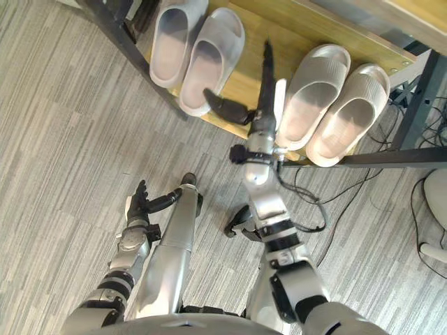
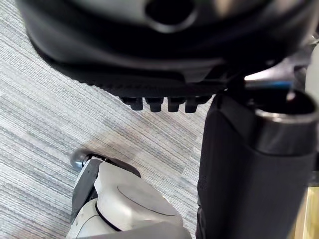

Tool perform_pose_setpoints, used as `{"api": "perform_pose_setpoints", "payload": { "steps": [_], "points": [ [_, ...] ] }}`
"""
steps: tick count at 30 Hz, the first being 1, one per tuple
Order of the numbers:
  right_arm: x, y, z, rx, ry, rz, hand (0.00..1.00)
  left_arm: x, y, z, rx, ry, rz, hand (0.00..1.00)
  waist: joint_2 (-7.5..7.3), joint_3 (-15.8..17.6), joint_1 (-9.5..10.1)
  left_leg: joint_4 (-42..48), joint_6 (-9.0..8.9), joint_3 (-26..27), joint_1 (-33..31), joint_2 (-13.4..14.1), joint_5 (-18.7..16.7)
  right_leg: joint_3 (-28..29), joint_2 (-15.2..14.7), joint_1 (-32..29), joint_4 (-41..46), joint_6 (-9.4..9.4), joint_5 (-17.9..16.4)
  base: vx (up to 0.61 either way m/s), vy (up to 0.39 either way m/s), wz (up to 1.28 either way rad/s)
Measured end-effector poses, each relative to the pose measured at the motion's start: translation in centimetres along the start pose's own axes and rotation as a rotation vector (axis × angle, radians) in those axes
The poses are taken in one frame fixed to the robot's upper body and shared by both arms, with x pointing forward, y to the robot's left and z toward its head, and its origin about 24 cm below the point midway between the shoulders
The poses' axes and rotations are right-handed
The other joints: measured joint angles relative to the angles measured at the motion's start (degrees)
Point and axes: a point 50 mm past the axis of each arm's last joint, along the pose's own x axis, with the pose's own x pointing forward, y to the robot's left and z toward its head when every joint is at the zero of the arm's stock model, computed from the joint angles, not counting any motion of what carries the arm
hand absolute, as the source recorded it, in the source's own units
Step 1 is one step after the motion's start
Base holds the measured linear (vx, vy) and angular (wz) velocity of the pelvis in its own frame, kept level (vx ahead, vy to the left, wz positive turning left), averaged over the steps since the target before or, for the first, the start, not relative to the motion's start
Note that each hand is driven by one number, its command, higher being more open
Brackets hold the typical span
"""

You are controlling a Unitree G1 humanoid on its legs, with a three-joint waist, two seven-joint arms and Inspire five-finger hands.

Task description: Organize the slippers on the shoe rack

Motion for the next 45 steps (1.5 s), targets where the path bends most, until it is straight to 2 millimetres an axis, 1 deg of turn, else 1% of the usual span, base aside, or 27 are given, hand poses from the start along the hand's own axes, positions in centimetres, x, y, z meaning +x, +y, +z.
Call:
{"api": "perform_pose_setpoints", "payload": {
  "steps": [2, 3, 4, 6, 8, 9, 14, 16, 19, 25, 33, 37, 40, 45],
  "points": [
    [-0.5, 0.3, -0.5, 0.072, 0.032, 0.036, 1.00, 0.0, 0.0, 0.0, 0.006, -0.002, -0.002, 1.00, 0.00, 0.00, 0.02, 0.01, 0.00, 0.00, 0.00, 0.02, 0.00, 0.01, 0.02, 0.01, 0.00, 0.07, 0.05, -0.01, 0.063, -0.02],
    [-0.6, 0.4, -0.5, 0.086, 0.032, 0.042, 1.00, 0.0, 0.0, 0.0, 0.006, -0.002, -0.002, 1.00, -0.01, 0.00, 0.01, 0.01, 0.00, 0.00, 0.00, 0.03, 0.00, 0.01, 0.02, 0.00, 0.00, 0.08, 0.06, -0.01, 0.079, -0.01],
    [-0.6, 0.7, -0.4, 0.158, 0.040, 0.064, 1.00, 0.0, 0.0, 0.0, 0.009, -0.003, -0.003, 1.00, -0.01, 0.00, 0.01, 0.01, -0.01, 0.00, 0.01, 0.04, 0.01, 0.01, 0.03, 0.02, 0.00, 0.08, 0.11, -0.01, 0.064, 0.00],
    [-0.6, 0.9, -0.4, 0.206, 0.047, 0.076, 1.00, 0.0, 0.0, 0.0, 0.009, -0.003, -0.004, 1.00, -0.03, 0.01, 0.01, 0.00, -0.01, 0.00, 0.01, 0.03, 0.01, 0.00, 0.02, 0.03, 0.00, 0.07, 0.12, 0.00, 0.054, 0.00],
    [-0.8, 1.4, -0.5, 0.322, 0.075, 0.093, 1.00, 0.0, 0.0, 0.0, 0.008, -0.003, -0.003, 1.00, -0.11, 0.05, -0.01, -0.16, -0.03, -0.01, 0.04, -0.05, 0.04, -0.06, -0.01, 0.11, -0.13, -0.13, 0.23, 0.01, 0.058, 0.02],
    [-0.9, 1.5, -0.5, 0.338, 0.078, 0.097, 1.00, 0.0, 0.0, 0.0, 0.008, -0.003, -0.002, 1.00, -0.14, 0.07, -0.01, -0.20, -0.04, -0.01, 0.07, -0.06, 0.04, -0.07, -0.01, 0.15, -0.17, -0.13, 0.24, 0.02, 0.055, 0.03],
    [-0.9, 2.0, -1.4, 0.468, 0.146, 0.102, 1.00, 0.1, 0.4, 0.0, -0.004, 0.003, 0.014, 1.00, -1.27, 0.20, 0.03, -1.40, -0.21, -0.23, 1.12, -0.25, 0.25, -0.61, -0.03, 1.35, -1.19, -0.11, 0.26, 0.03, 0.049, 0.05],
    [-0.8, 2.2, -1.7, 0.476, 0.162, 0.101, 1.00, 0.1, 0.4, -0.1, -0.007, 0.006, 0.017, 1.00, -1.34, 0.24, 0.02, -1.66, -0.24, -0.60, 1.33, -0.40, 0.29, -1.12, -0.03, 1.96, -1.63, -0.10, 0.25, 0.04, 0.067, 0.11],
    [-0.3, 2.4, -1.3, 0.506, 0.158, 0.102, 1.00, 0.1, 0.4, -0.1, -0.009, 0.007, 0.014, 1.00, -1.39, 0.25, 0.04, -1.86, -0.22, -1.06, 1.35, -0.76, 0.30, -1.67, -0.21, 2.42, -1.90, -0.04, 0.22, 0.03, 0.060, 0.10],
    [0.2, 2.3, -1.2, 0.497, 0.160, 0.064, 1.00, 0.1, 0.3, -0.1, -0.010, 0.009, 0.009, 1.00, -1.38, 0.25, 0.15, -2.01, -0.18, -1.31, 1.36, -1.28, 0.72, -1.98, -0.85, 2.55, -1.47, 0.20, 0.04, 0.00, 0.065, 0.05],
    [1.0, 1.8, -1.0, 0.479, 0.156, 0.001, 1.00, 0.0, 0.1, -0.4, -0.014, 0.018, 0.008, 1.00, -1.34, 0.27, 1.12, -2.62, 0.23, -0.98, 0.95, -1.31, 1.65, -2.36, -1.79, 2.03, -0.37, -0.11, -0.12, -0.03, 0.038, 0.06],
    [1.7, 1.3, -0.8, 0.478, 0.152, -0.044, 1.00, 0.0, 0.1, -0.4, -0.024, 0.019, 0.012, 1.00, -1.21, 0.35, 1.48, -2.58, -0.01, -0.77, 0.15, -0.99, 2.35, -2.35, -1.94, 1.05, 0.42, -0.33, -0.22, -0.03, 0.027, 0.01],
    [2.6, 0.5, -0.8, 0.470, 0.155, -0.084, 1.00, 0.0, 0.0, -0.3, -0.030, 0.014, 0.009, 1.00, -0.67, 0.67, 1.77, -2.57, 0.07, -0.66, -0.19, -0.78, 2.76, -2.36, -1.96, 0.60, 0.87, -0.39, -0.24, -0.03, 0.033, 0.00],
    [3.5, -0.3, -0.2, 0.409, 0.126, -0.093, 1.00, 0.0, -0.1, -0.3, -0.036, 0.009, 0.004, 1.00, -0.15, 0.97, 2.03, -2.59, -0.10, -0.35, -0.39, -0.44, 3.05, -2.34, -1.98, 0.29, 1.15, -0.61, -0.34, 0.01, 0.036, 0.00]
  ]
}}
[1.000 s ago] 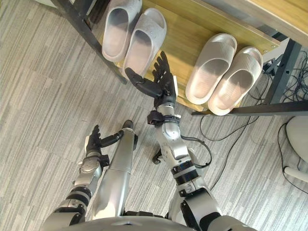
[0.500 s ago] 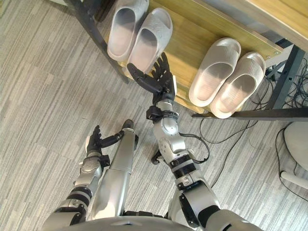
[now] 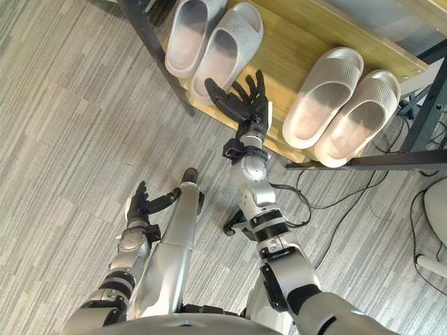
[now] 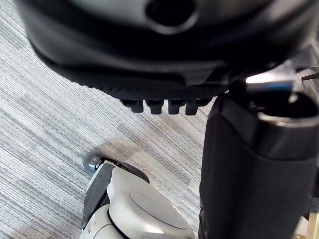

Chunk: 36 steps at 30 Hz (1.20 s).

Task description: Organize the slippers on the shoe rack

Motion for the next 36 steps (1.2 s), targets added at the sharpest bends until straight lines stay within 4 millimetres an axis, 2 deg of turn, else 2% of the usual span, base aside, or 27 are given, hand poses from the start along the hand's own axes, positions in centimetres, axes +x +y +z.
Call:
{"api": "perform_pose_setpoints", "payload": {
  "steps": [8, 22, 25, 29, 33, 36],
  "points": [
    [1.9, 0.5, 4.1, -0.026, -0.153, 0.019, 1.00, 0.0, -0.1, 0.0, -0.001, 0.002, -0.010, 1.00, 0.43, 0.25, -0.02, 0.28, -0.14, 0.51, 0.03, 0.02, -0.03, 0.41, -0.09, -0.01, -0.02, -0.02, 0.01, 0.03, 0.057, -0.01],
    [2.0, 0.3, 4.4, -0.037, -0.164, 0.021, 1.00, 0.0, 0.0, -0.3, 0.003, 0.015, -0.011, 1.00, 0.63, 0.36, -0.12, 0.46, 0.08, 0.91, 0.83, 0.06, -0.33, 0.82, -0.12, 0.64, -0.02, 0.00, 0.00, 0.01, 0.057, -0.01],
    [1.9, 0.1, 4.1, -0.041, -0.156, 0.018, 1.00, 0.0, 0.1, -0.5, 0.009, 0.028, -0.008, 1.00, 0.63, 0.36, -0.23, 0.16, -0.16, 1.08, 1.47, 0.08, -0.18, 0.93, -0.16, 1.06, -0.16, 0.00, 0.00, 0.01, 0.040, 0.00],
    [1.2, -1.4, 2.7, -0.070, -0.117, -0.015, 1.00, -0.1, 0.3, -0.9, 0.016, 0.048, -0.004, 1.00, 0.63, 0.36, -0.31, -0.77, -0.10, 1.30, 3.55, 0.08, -0.22, 0.90, -0.12, 3.05, -1.10, 0.03, 0.01, 0.02, 0.032, 0.01],
    [-0.6, -2.6, 0.5, -0.090, -0.049, -0.007, 1.00, -0.1, 0.7, -1.2, 0.029, 0.064, 0.005, 1.00, 0.57, 0.33, -0.94, -2.51, 0.24, 2.07, 6.42, 0.95, -0.38, 1.02, 0.65, 5.69, -3.26, -0.13, 0.81, 0.04, 0.041, -0.08],
    [-2.4, -2.8, -0.8, -0.138, -0.018, 0.031, 1.00, -0.1, 1.0, -1.1, 0.043, 0.066, 0.010, 1.00, 0.54, 0.31, -1.85, -4.17, 0.21, 2.76, 9.45, 1.43, -0.33, 1.17, 1.22, 8.42, -5.22, 0.11, 1.30, 0.06, 0.041, -0.08]
  ]
}}
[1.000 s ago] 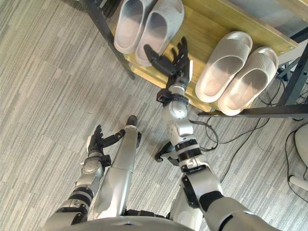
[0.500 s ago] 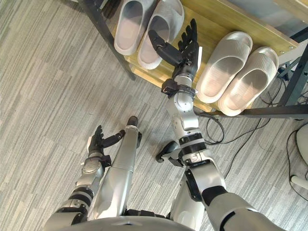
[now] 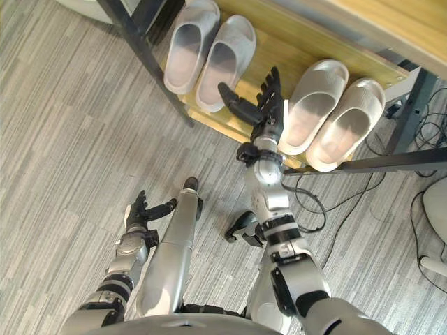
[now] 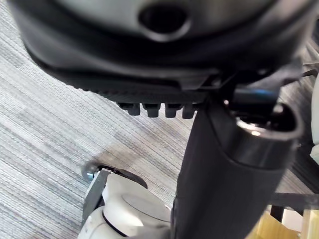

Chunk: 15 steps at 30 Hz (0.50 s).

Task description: Organize the slippers on the shoe rack

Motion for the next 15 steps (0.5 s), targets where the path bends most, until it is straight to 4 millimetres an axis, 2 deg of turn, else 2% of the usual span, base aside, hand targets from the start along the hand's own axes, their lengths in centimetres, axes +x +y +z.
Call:
{"api": "perform_pose_setpoints", "payload": {
  "steps": [3, 4, 5, 8, 10, 15],
  "points": [
    [-2.5, 0.3, -1.2, -0.072, 0.020, 0.082, 1.00, 0.0, 0.0, 0.1, 0.013, -0.004, -0.001, 1.00, -0.35, -0.21, -1.12, -3.29, 0.37, 1.31, 5.16, 0.73, 0.18, 0.63, 0.97, 4.21, -3.57, 0.57, 1.11, 0.06, 0.036, -0.17],
    [-3.9, 0.1, -1.8, -0.113, 0.033, 0.108, 1.00, -0.3, -0.5, -0.4, 0.051, 0.002, -0.036, 1.00, -0.66, -0.54, -1.52, -5.34, 0.64, 2.06, 8.21, 0.96, 0.36, 0.95, 1.34, 6.66, -5.58, 1.12, 1.71, 0.11, 0.038, -0.14],
    [-4.4, 0.0, -2.2, -0.129, 0.041, 0.119, 1.00, -0.4, -0.6, -0.7, 0.064, 0.006, -0.046, 1.00, -0.76, -0.85, -1.65, -6.24, 0.73, 2.33, 9.25, 1.04, 0.44, 1.02, 1.50, 7.54, -6.45, 1.27, 1.97, 0.12, 0.039, -0.16],
    [-8.1, -1.0, -4.9, -0.260, 0.142, 0.187, 1.00, -1.6, -1.0, -3.3, 0.183, 0.073, -0.125, 1.00, -1.84, -5.23, -3.10, -14.21, 1.50, 4.08, 16.82, 1.81, 1.96, 1.25, 3.36, 13.82, -14.65, 2.79, 4.70, 0.14, 0.046, -0.16],
    [-9.5, -1.9, -5.9, -0.313, 0.190, 0.216, 1.00, -1.9, -0.9, -4.5, 0.245, 0.111, -0.148, 1.00, -2.34, -6.59, -4.00, -19.20, 1.81, 4.94, 21.13, 1.70, 3.53, 1.26, 3.87, 17.20, -19.02, 3.57, 6.33, 0.15, 0.056, -0.07],
    [-11.7, -5.1, -8.2, -0.473, 0.329, 0.278, 1.00, -2.9, -1.0, -7.1, 0.370, 0.203, -0.207, 1.00, -1.93, -8.79, -5.63, -31.70, 2.77, 7.87, 32.61, 2.36, 7.44, 2.38, 6.65, 26.23, -31.42, 5.16, 11.78, 0.13, 0.081, -0.19]
  ]
}}
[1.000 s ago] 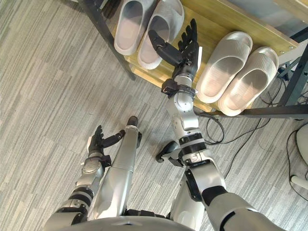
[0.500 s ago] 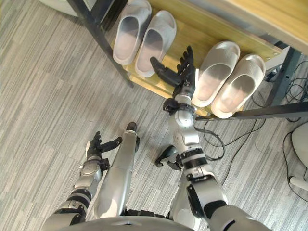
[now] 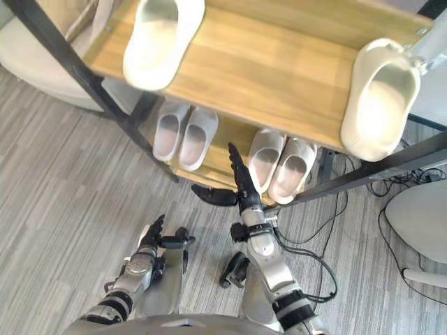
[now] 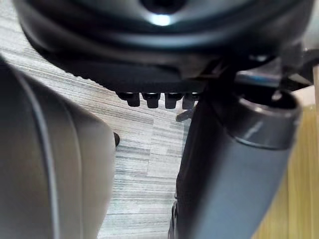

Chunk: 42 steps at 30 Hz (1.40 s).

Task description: Organize the slippers on the shoe rack

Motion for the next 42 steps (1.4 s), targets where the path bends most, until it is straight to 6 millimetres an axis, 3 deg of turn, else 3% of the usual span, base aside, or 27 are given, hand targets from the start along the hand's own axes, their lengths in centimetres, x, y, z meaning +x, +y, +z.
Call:
{"api": "perform_pose_setpoints", "payload": {
  "steps": [1, 3, 4, 7, 8, 13, 15, 17, 20, 21, 24, 26, 29, 33, 42],
  "points": [
    [0.0, 0.0, -0.1, -0.003, 0.004, 0.000, 1.00, 0.0, 0.0, -0.1, 0.001, 0.003, -0.001, 1.00, 0.03, -0.06, -0.04, -0.28, -0.02, 0.10, 0.25, 0.02, 0.08, 0.03, 0.08, 0.19, -0.28, -0.03, 0.13, 0.07, 0.067, -0.28],
    [-1.5, -1.1, -3.5, -0.078, 0.152, 0.001, 1.00, -0.8, -0.9, -2.2, 0.029, 0.064, -0.036, 1.00, 1.60, -3.14, -1.23, -7.22, 0.64, 2.36, 5.93, 0.49, 2.36, 1.31, 1.93, 4.53, -8.01, 1.04, 3.95, 0.10, 0.082, -0.34],
    [-1.5, -1.1, -3.5, -0.078, 0.152, 0.001, 1.00, -0.8, -0.9, -2.2, 0.029, 0.064, -0.036, 1.00, 1.60, -3.14, -1.23, -7.22, 0.64, 2.36, 5.93, 0.49, 2.36, 1.31, 1.93, 4.53, -8.01, 1.04, 3.95, 0.12, 0.107, -0.38],
    [-3.6, -2.1, -6.7, -0.125, 0.301, -0.015, 1.00, -1.4, -1.4, -3.5, 0.025, 0.107, -0.053, 1.00, 3.61, -4.85, -1.44, -10.98, 0.82, 4.63, 10.30, 0.77, 3.17, 3.20, 3.48, 8.64, -14.55, 1.83, 7.56, 0.06, 0.106, -0.42],
    [-5.8, -2.8, -10.0, -0.186, 0.468, -0.015, 1.00, -2.0, -1.4, -4.8, 0.039, 0.142, -0.058, 1.00, 5.07, -6.30, -2.16, -12.25, 0.76, 5.82, 12.41, 0.80, 3.53, 4.37, 4.81, 12.08, -21.03, 2.17, 11.37, -0.04, 0.103, -0.39],
    [-7.4, -2.6, -12.0, -0.186, 0.590, -0.010, 1.00, -2.2, -1.5, -5.3, 0.038, 0.155, -0.063, 1.00, 5.45, -6.98, -2.60, -15.00, 1.19, 5.82, 14.28, 0.55, 5.47, 4.80, 6.05, 14.38, -26.41, 1.73, 14.99, -0.11, 0.046, -0.11],
    [-9.7, -2.3, -14.3, -0.156, 0.732, -0.065, 1.00, -2.5, -2.1, -5.5, 0.060, 0.152, -0.095, 1.00, 6.01, -8.02, -2.91, -18.08, 0.90, 5.84, 18.17, 0.07, 6.03, 5.39, 6.58, 18.31, -30.87, 1.87, 17.46, -0.14, 0.070, -0.13],
    [-10.5, -2.5, -14.8, -0.160, 0.781, -0.081, 1.00, -2.7, -2.8, -5.3, 0.094, 0.138, -0.136, 1.00, 6.09, -8.38, -4.16, -18.86, 0.97, 5.40, 18.87, -0.12, 6.06, 5.39, 7.30, 19.68, -33.23, 1.97, 18.64, 0.06, 0.004, -0.03],
    [-10.9, -3.2, -15.0, -0.151, 0.796, -0.127, 1.00, -3.6, -5.4, -1.6, 0.155, -0.093, -0.319, 1.00, 6.27, -8.69, -4.17, -19.29, 1.83, 5.21, 20.30, -0.46, 6.28, 5.18, 7.27, 21.28, -33.97, 1.90, 18.52, 0.09, 0.007, 0.03],
    [-10.9, -3.2, -15.0, -0.151, 0.798, -0.127, 1.00, -3.7, -5.6, -1.5, 0.160, -0.100, -0.327, 1.00, 6.29, -8.75, -4.21, -19.31, 1.83, 5.19, 20.34, -0.46, 6.28, 5.14, 7.27, 21.34, -33.97, 1.90, 18.49, 0.04, 0.007, 0.06],
    [-11.4, -3.8, -15.2, -0.156, 0.813, -0.143, 1.00, -6.8, -8.2, 2.8, 0.226, -0.356, -0.587, 1.00, 6.84, -9.02, -4.42, -19.45, 1.87, 4.86, 20.47, -0.49, 6.24, 4.79, 7.23, 21.55, -33.96, 1.85, 18.21, 0.01, 0.004, 0.04],
    [-11.8, -4.5, -15.3, -0.167, 0.818, -0.159, 1.00, -9.5, -9.8, 5.9, 0.170, -0.520, -0.752, 1.00, 7.83, -9.66, -4.67, -19.74, 2.00, 4.92, 20.64, -0.62, 6.19, 4.79, 7.05, 21.58, -33.96, 1.85, 18.16, 0.00, 0.015, 0.00],
    [-11.9, -5.1, -15.3, -0.186, 0.818, -0.152, 1.00, -12.0, -10.9, 9.1, 0.040, -0.666, -0.858, 1.00, 8.69, -10.43, -5.23, -20.10, 2.07, 4.93, 21.04, -0.70, 6.21, 4.74, 6.96, 21.86, -33.96, 1.88, 18.06, 0.00, 0.011, 0.00],
    [-12.1, -5.7, -15.2, -0.212, 0.814, -0.134, 1.00, -14.6, -10.4, 13.4, -0.109, -0.838, -0.939, 1.00, 10.01, -11.83, -5.66, -20.45, 2.00, 4.91, 21.27, -0.28, 6.17, 4.63, 7.27, 21.95, -33.97, 1.88, 17.62, 0.00, 0.000, 0.00],
    [-12.7, -5.6, -15.5, -0.212, 0.830, -0.115, 1.00, -17.0, -7.6, 18.3, -0.252, -1.069, -0.859, 1.00, 8.46, -13.13, -5.46, -20.59, 1.73, 5.00, 21.26, -0.09, 5.90, 4.65, 7.43, 22.05, -33.93, 1.76, 17.10, 0.03, 0.003, 0.00]
  ]
}}
